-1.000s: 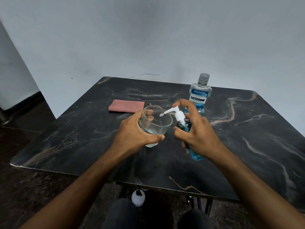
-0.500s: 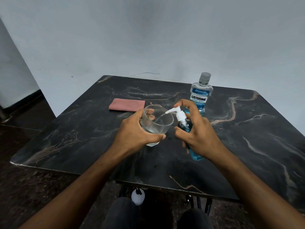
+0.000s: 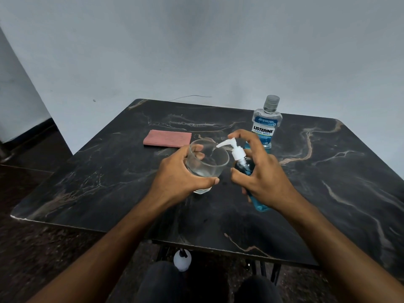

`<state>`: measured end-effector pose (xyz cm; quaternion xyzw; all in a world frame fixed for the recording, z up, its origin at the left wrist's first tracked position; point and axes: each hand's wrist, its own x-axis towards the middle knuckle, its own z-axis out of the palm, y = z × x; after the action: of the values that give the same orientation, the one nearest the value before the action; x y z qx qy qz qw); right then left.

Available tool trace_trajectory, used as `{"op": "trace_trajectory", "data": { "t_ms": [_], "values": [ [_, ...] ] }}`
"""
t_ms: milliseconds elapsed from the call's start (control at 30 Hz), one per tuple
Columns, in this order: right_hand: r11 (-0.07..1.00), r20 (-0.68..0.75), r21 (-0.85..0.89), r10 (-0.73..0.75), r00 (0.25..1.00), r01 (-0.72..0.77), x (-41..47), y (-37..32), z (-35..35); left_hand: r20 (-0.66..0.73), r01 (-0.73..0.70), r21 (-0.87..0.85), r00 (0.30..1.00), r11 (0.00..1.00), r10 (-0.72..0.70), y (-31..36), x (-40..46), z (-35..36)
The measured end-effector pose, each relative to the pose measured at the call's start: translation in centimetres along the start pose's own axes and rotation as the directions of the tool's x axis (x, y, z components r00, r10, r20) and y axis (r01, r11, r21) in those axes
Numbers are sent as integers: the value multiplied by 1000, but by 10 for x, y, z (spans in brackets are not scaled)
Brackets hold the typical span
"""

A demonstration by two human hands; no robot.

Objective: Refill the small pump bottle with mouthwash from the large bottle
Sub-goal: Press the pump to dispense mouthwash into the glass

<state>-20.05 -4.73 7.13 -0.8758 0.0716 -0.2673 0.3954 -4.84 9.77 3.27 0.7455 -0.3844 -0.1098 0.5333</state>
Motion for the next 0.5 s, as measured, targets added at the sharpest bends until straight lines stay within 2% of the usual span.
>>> {"op": "trace_trajectory", "data": {
  "t_ms": [233, 500],
  "values": [
    [1000, -5, 1, 8, 1000, -8, 0, 1, 1, 5, -14, 3, 1000, 1000, 14, -3, 4, 0],
    [992, -69, 117, 48, 996, -40, -1, 3, -3, -34, 5, -38, 999, 999, -7, -12, 8, 4]
  ]
}}
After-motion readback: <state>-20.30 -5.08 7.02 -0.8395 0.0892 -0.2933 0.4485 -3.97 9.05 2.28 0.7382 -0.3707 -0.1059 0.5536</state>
